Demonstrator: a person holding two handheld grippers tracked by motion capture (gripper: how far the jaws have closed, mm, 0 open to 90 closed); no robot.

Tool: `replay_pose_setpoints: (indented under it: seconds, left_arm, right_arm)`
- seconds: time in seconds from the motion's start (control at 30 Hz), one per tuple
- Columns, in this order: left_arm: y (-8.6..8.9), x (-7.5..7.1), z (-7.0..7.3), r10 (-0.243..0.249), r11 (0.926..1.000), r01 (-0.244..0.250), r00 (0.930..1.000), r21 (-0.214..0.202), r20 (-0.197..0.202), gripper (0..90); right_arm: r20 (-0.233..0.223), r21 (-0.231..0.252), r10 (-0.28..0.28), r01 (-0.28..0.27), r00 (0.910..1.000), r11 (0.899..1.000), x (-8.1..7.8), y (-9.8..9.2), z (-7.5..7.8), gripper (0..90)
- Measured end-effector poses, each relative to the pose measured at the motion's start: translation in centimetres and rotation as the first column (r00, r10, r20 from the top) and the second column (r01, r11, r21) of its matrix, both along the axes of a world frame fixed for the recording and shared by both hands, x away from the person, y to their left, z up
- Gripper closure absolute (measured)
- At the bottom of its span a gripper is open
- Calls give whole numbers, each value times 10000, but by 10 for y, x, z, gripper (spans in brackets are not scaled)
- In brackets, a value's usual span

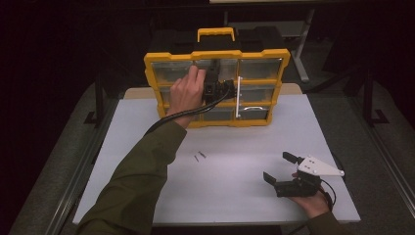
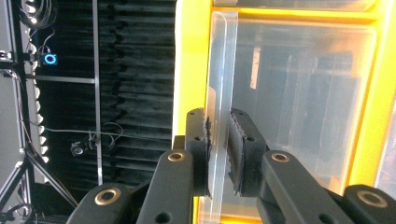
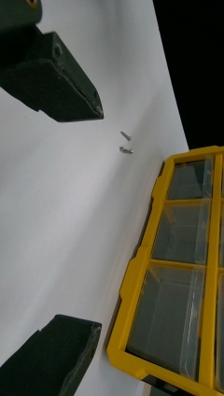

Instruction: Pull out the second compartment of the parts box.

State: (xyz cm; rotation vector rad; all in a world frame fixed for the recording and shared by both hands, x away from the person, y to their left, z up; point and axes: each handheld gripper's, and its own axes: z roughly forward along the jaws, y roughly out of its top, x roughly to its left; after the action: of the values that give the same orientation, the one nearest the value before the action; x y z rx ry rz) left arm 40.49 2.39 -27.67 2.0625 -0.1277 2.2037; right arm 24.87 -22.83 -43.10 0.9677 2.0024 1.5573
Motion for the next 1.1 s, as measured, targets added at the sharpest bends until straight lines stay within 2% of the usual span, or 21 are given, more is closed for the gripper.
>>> replay_pose_setpoints:
  seconds: [0.5,1.1]
  left_arm:
    - [0,-3,-2,60,9997,-63,9999,242,98,798]
    - [1,-15,0,-27,9997,27,10000,249,15,798]
  right_arm:
    - [5,-20,3,-3,10000,10000,0,0,0,2]
    - [-24,-24,-13,13,10000,10000,-1,0,0,2]
